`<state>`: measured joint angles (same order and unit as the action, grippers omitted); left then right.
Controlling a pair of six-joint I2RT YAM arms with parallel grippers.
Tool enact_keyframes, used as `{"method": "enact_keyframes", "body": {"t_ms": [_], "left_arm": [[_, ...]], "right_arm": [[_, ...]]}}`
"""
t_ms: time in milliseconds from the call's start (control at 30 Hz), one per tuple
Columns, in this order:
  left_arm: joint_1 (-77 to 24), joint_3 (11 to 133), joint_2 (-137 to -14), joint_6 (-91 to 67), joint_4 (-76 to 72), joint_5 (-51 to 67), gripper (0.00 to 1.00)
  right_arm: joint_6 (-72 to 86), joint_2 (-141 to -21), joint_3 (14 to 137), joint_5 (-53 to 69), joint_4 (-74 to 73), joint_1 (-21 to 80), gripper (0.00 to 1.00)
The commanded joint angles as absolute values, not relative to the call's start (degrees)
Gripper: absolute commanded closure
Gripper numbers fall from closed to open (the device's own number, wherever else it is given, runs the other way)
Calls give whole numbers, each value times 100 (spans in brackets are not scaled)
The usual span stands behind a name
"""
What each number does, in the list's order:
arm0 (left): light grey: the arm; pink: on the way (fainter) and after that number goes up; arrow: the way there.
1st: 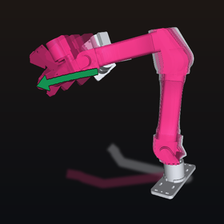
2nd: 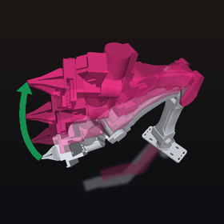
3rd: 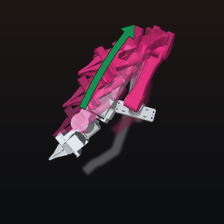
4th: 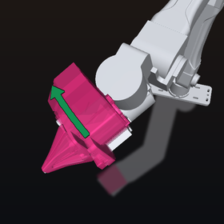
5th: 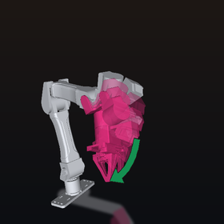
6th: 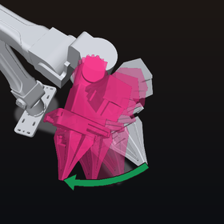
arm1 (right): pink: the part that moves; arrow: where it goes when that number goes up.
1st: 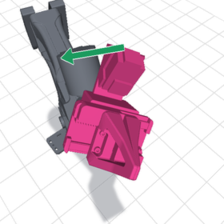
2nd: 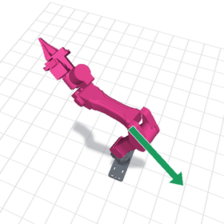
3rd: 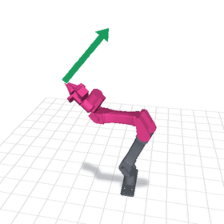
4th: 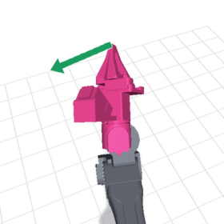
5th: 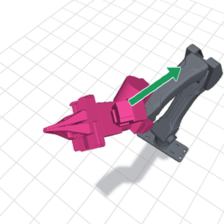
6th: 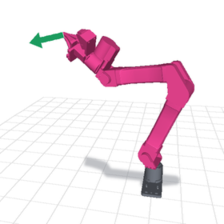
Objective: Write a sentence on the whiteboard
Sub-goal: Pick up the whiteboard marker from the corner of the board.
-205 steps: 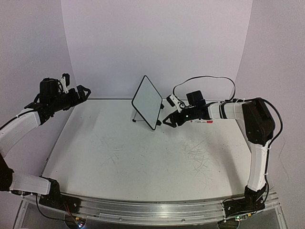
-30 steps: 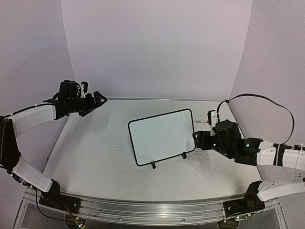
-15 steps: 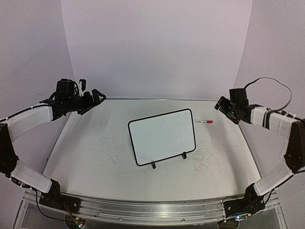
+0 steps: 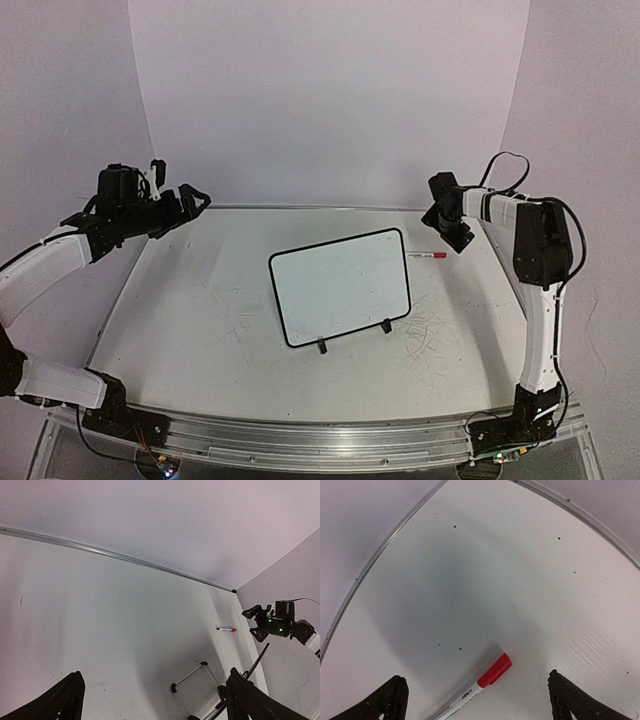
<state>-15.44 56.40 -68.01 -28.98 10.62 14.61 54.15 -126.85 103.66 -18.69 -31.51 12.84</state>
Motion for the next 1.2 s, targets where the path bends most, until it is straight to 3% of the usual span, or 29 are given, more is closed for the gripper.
{"method": "enact_keyframes", "body": {"t_ms": [0,267,467,833,1167], "left_arm": [[-1556,5716,-6805,-2730,1141,1391,1],[-1557,5686,-6877,-2744,1144,1371,1],[-1562,5739,-6986,-2757,1142,1419,1],[-1559,5702,-6986,-2748,1140,1413,0],[-1558,5669,-6874,-2706,1142,1372,1]], "right_arm": [[5800,-13296,11178,-2293,-3882,1314,2],[5959,-13807,11479,-2495,-4108,1483,10],[6005,-13991,11598,-2460,-4115,1623,26],[6196,-14111,11432,-2543,-4213,1741,46],[6207,-13749,10778,-2703,-4252,1656,78]]}}
